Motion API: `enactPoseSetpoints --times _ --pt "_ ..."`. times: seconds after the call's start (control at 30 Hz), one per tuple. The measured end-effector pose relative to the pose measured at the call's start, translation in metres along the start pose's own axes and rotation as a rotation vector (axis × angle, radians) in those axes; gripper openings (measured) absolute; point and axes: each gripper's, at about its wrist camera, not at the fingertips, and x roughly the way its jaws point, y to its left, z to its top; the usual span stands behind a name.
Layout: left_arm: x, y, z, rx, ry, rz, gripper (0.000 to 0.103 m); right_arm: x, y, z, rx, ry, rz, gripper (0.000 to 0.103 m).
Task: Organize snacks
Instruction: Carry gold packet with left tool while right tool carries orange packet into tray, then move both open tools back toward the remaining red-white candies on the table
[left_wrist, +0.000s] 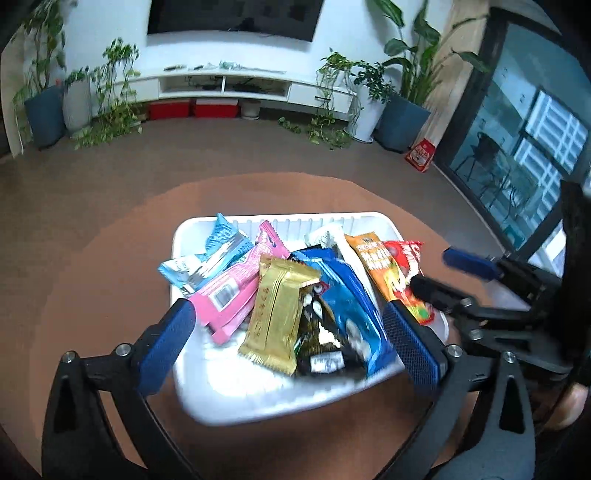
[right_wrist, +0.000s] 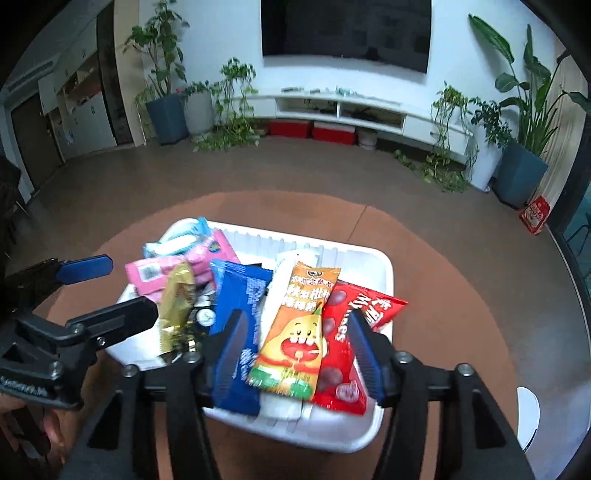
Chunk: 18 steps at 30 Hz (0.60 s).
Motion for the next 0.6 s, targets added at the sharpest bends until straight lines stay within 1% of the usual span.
enactPoseSetpoints --times 0.07,0.13,0.23,0.33,0.4,0.47,0.53,0.6 --pt "-0.023 -0.004 -0.006 0.042 -0.015 0.023 0.103 -0.023 -0.004 -0.009 0.033 -0.05 0.037 0.084" --pt "-0.052 -0.007 -0.016 0.089 -0.049 0.035 0.103 -0.049 -0.009 -0.023 0.068 -0.108 0.111 0.092" --pt "-0.097 -0.009 -0.037 0.162 -0.092 0.057 0.103 -0.078 -0.01 -0.048 0.082 -0.147 0.168 0.1" --pt "-0.135 -0.005 -0.065 0.2 -0.132 0.063 0.103 -0.099 -0.006 -0.072 0.089 -0.153 0.225 0.103" --pt "-0.157 -0.003 -0.089 0.223 -0.139 0.07 0.103 -0.113 0.001 -0.091 0.084 -0.147 0.261 0.103" --pt "-0.171 0.0 -0.111 0.227 -0.114 0.028 0.103 -0.124 0.008 -0.109 0.079 -0.141 0.269 0.103" --pt "-0.179 0.003 -0.135 0.248 -0.076 0.009 0.103 -0.134 0.02 -0.13 0.069 -0.129 0.28 0.103" --pt "-0.182 0.005 -0.158 0.307 -0.018 -0.022 0.103 -0.139 0.027 -0.144 0.063 -0.117 0.283 0.103"
